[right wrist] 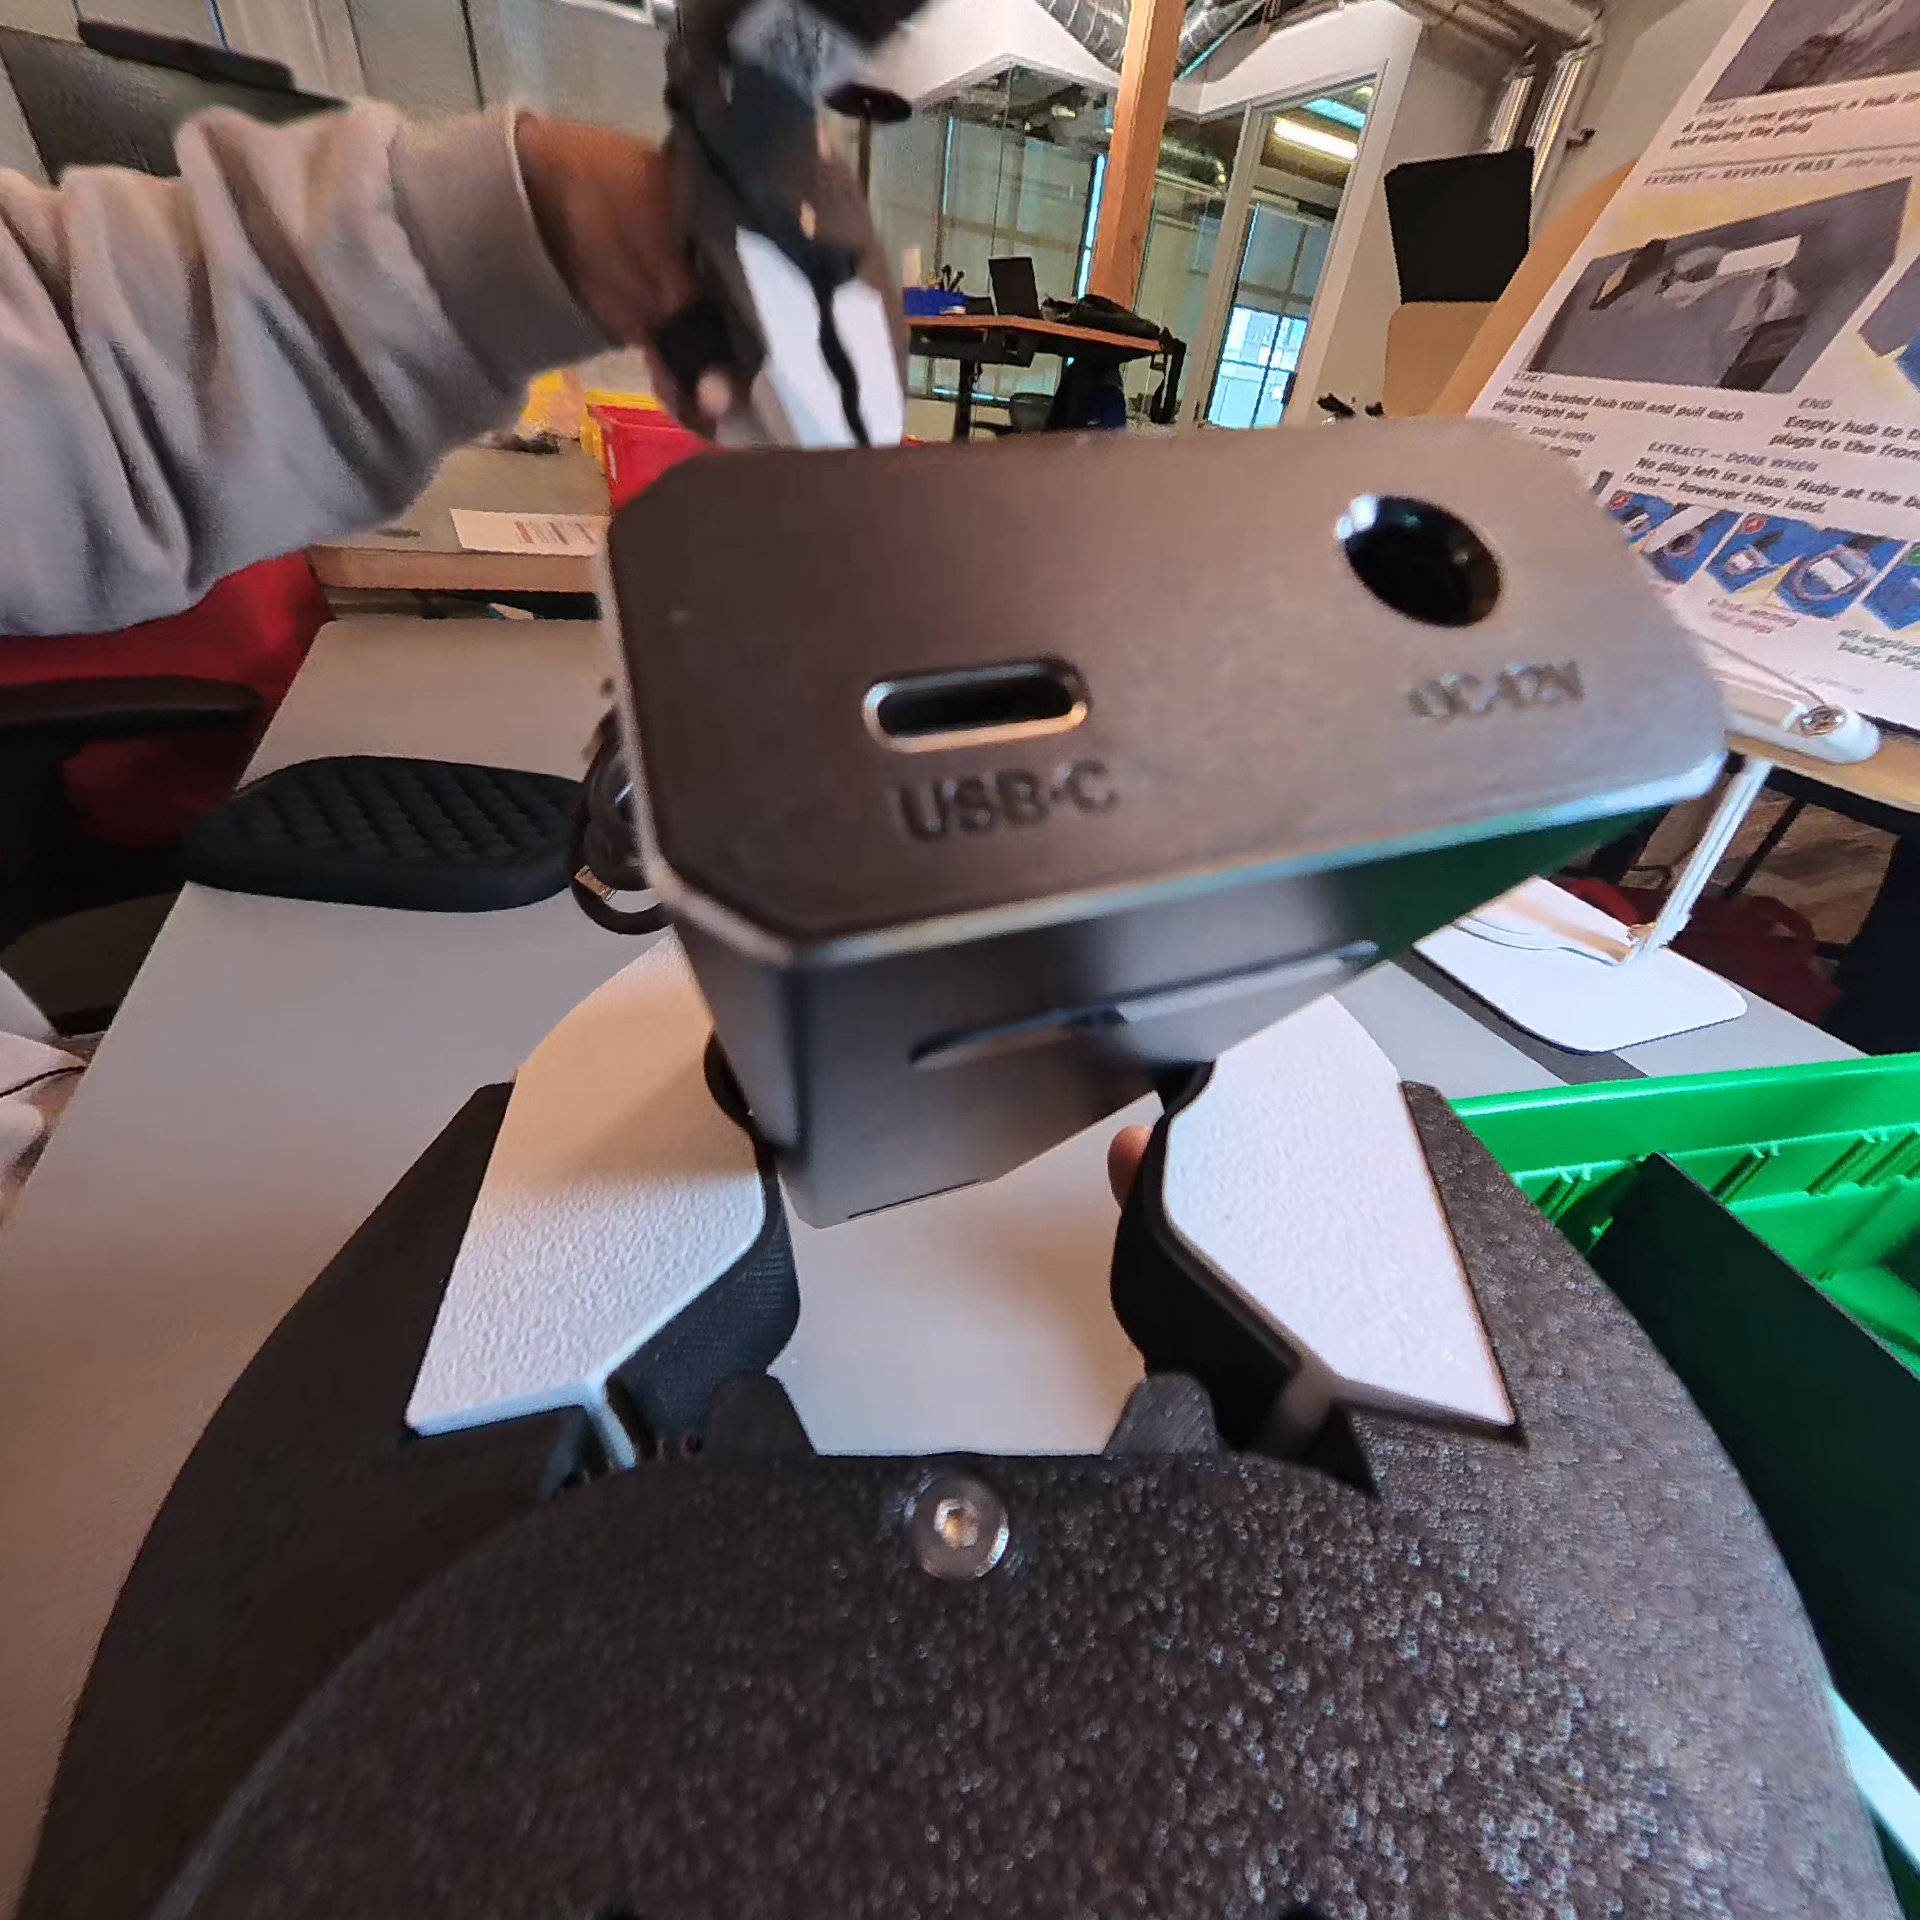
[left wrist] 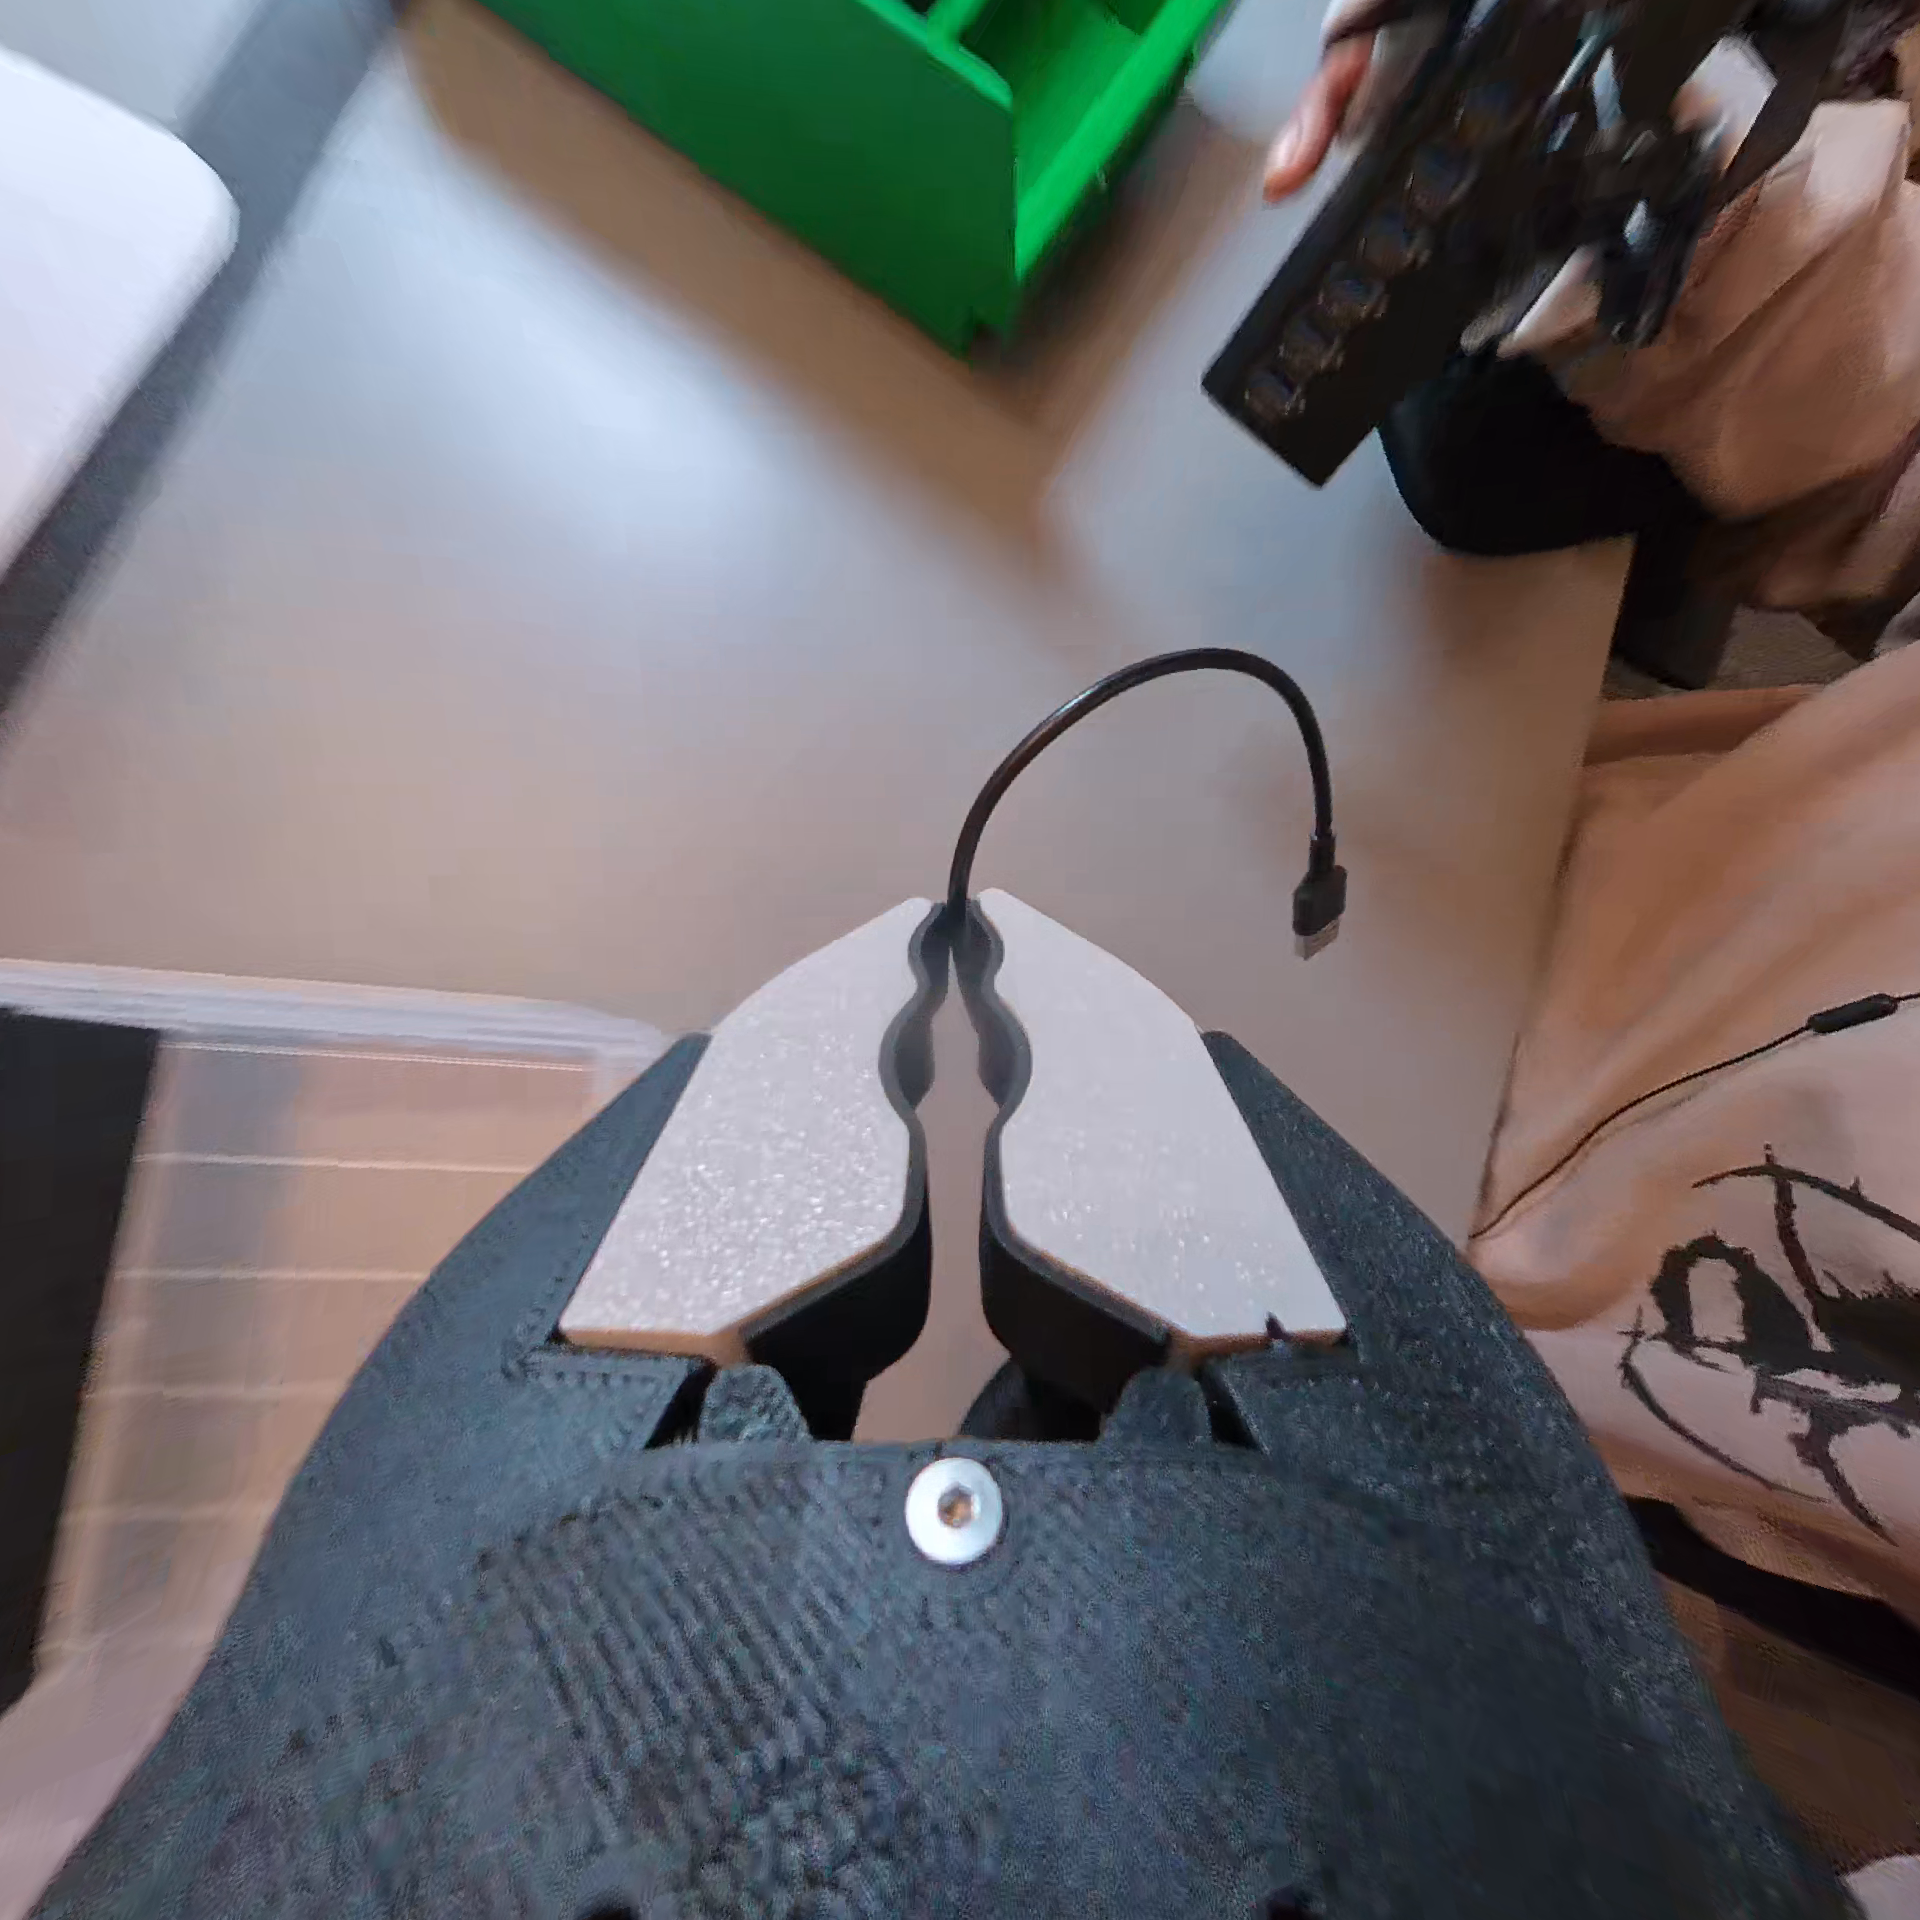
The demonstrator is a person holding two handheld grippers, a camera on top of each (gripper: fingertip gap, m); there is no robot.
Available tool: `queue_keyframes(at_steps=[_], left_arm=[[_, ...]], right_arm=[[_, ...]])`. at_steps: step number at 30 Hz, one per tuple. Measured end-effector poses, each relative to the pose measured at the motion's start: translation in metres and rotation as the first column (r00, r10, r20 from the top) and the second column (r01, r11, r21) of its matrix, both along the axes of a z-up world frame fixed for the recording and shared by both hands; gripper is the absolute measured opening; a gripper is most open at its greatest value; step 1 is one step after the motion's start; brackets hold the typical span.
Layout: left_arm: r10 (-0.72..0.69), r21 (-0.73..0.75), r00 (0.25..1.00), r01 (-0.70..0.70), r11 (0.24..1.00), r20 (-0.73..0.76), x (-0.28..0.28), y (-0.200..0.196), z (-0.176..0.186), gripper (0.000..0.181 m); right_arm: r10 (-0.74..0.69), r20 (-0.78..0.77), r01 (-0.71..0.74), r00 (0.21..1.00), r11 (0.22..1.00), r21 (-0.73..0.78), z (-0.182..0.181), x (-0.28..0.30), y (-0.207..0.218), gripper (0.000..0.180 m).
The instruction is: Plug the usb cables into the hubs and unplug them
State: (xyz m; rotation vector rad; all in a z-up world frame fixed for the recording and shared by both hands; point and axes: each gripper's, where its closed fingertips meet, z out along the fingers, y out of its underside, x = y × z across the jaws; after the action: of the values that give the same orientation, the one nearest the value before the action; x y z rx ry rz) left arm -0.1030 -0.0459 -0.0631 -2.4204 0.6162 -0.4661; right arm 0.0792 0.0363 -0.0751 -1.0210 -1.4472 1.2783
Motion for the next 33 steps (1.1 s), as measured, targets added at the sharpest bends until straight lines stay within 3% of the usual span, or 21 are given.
queue_keyframes(at_steps=[3,6,10,12,16,19,24,27,28,33], left_arm=[[0.011,-0.121,0.999,-0.006,0.993,0.040,0.021,-0.006,-0.070,0.003],[-0.005,-0.182,1.000,0.001,0.983,-0.022,0.027,-0.016,-0.126,0.008],[-0.213,-0.029,0.949,0.212,0.977,-0.231,0.037,-0.017,-0.127,0.025],[-0.355,0.060,0.881,0.391,0.918,-0.313,0.058,-0.018,-0.114,0.031],[-0.616,0.104,0.671,0.707,0.700,-0.412,0.110,-0.031,-0.116,0.030],[-0.712,-0.027,0.516,0.800,0.599,-0.477,0.118,-0.031,-0.141,0.030],[-0.826,-0.165,0.368,0.866,0.472,-0.427,0.123,-0.033,-0.166,0.030],[-0.851,-0.166,0.384,0.871,0.463,-0.357,0.129,-0.034,-0.167,0.025],[-0.848,-0.164,0.405,0.863,0.478,-0.342,0.129,-0.033,-0.168,0.015],[-0.727,-0.128,0.660,0.718,0.684,-0.189,0.125,-0.018,-0.167,0.006]], right_arm=[[-0.019,-0.004,0.019,1.000,1.000,-0.001,0.001,0.003,0.005,0.076],[-0.034,-0.002,0.034,0.999,0.999,-0.007,0.000,0.004,0.011,0.076],[-0.037,0.003,0.037,0.999,0.999,-0.008,-0.002,0.003,0.013,0.076],[-0.036,0.011,0.036,0.999,0.999,-0.008,-0.004,0.001,0.013,0.076],[-0.036,0.017,0.036,0.999,0.999,-0.005,-0.007,0.001,0.014,0.076],[-0.045,0.011,0.045,0.999,0.999,-0.016,-0.006,0.003,0.018,0.076],[-0.062,0.016,0.062,0.998,0.998,-0.031,-0.007,0.004,0.026,0.076],[-0.064,0.020,0.064,0.998,0.998,-0.024,-0.008,0.005,0.027,0.076],[-0.062,0.022,0.063,0.998,0.998,-0.021,-0.008,0.005,0.027,0.076],[-0.054,0.030,0.054,0.998,0.998,-0.009,-0.010,0.004,0.024,0.076]])
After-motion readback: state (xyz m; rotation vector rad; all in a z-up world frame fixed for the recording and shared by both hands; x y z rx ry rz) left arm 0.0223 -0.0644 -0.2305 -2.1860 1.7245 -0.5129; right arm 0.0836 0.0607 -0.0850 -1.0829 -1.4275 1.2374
